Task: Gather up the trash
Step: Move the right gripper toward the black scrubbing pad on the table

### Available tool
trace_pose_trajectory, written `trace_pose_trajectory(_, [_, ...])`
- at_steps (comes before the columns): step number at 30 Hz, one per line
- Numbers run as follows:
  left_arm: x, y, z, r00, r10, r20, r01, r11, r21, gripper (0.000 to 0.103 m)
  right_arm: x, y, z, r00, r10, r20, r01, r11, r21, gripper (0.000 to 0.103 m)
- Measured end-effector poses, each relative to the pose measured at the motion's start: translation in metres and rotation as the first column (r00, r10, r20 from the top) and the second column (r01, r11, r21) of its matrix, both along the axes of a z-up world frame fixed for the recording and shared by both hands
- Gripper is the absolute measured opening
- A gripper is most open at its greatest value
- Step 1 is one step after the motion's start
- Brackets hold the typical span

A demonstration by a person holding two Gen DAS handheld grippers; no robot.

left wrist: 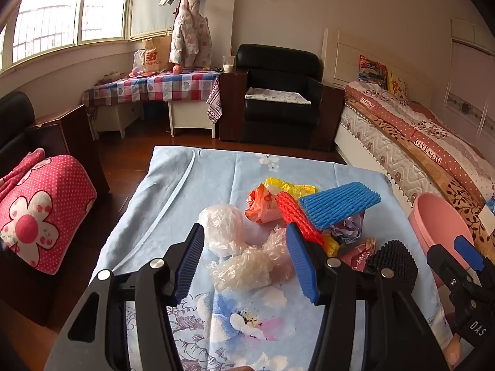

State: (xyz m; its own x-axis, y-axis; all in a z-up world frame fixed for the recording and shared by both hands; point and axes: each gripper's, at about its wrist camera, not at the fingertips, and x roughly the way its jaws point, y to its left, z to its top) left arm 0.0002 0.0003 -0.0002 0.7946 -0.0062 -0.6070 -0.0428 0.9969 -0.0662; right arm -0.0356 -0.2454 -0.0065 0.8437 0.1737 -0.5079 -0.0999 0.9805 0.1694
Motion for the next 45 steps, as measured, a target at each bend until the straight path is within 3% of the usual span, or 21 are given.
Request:
trace_pose_trajectory(33, [0.001,-0.004,-0.007,1.000,-0.018,-0.012,0.018,1.000,0.000,0.055,0.006,-0.018,-0.006,0.996,-0.082,-0.042,0.083,0.997,0.010,0.099])
trace_pose_trajectory(45, [0.000,0.008,-0.009,0.999,-0.035,0.002,0.035,0.998,-0.044,0.054,0.011,-0.033,-0.015,0.992,-0.098,-0.077,0.102,0.993,0.055,0.098])
